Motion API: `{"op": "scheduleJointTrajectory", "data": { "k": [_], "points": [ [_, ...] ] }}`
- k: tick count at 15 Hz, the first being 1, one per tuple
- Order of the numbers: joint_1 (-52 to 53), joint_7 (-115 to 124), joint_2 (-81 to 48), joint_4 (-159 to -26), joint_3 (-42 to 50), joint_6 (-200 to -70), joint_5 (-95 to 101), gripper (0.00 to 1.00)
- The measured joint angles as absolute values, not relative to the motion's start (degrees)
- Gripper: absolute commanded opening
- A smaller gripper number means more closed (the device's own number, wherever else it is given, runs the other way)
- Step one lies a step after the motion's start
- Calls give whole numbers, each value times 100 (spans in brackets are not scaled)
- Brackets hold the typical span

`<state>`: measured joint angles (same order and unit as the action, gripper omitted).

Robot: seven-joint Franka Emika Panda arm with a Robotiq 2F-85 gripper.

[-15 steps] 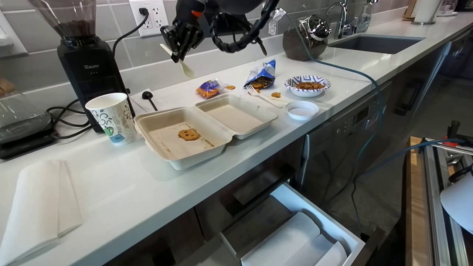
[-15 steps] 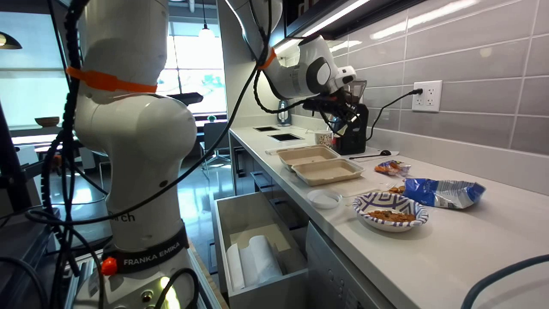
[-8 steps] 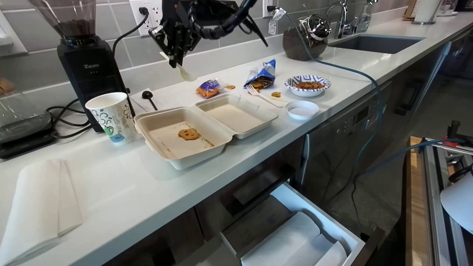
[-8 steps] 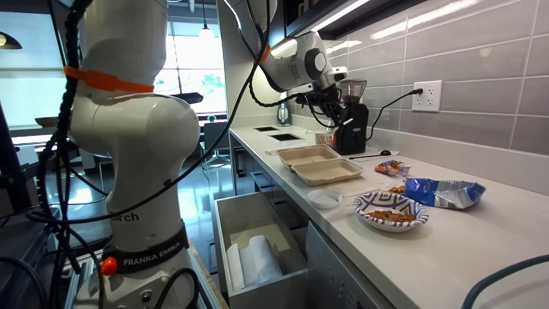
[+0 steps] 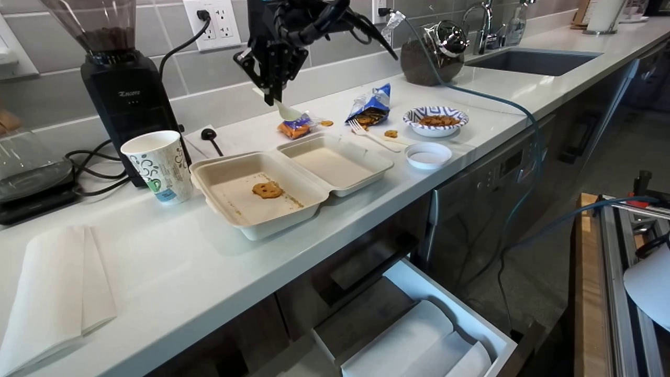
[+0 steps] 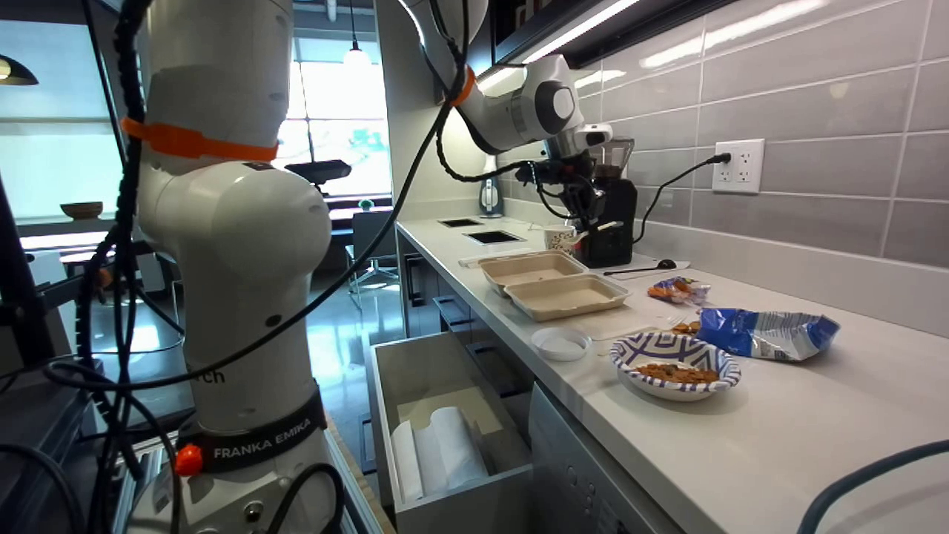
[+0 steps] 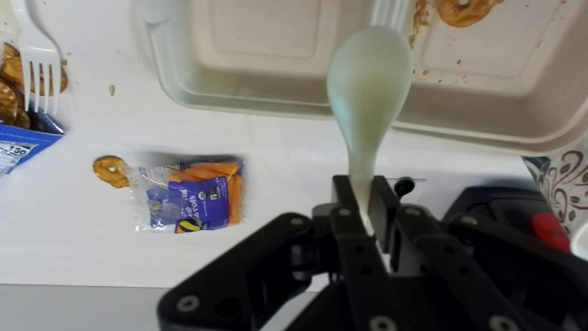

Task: Place the cookie on the white spoon in the food pack.

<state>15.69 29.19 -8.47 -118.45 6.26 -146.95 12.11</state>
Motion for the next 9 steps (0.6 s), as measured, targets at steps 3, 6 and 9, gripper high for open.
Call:
{"op": "scheduleJointTrajectory", "data": {
  "k": [3, 6, 9],
  "points": [
    [1196, 2517, -847, -11864, 436, -14682, 1106, 3],
    [904, 1959, -847, -11908, 309, -14682, 916, 3],
    [664, 1436, -846, -12016, 257, -14682, 622, 3]
  ]
}}
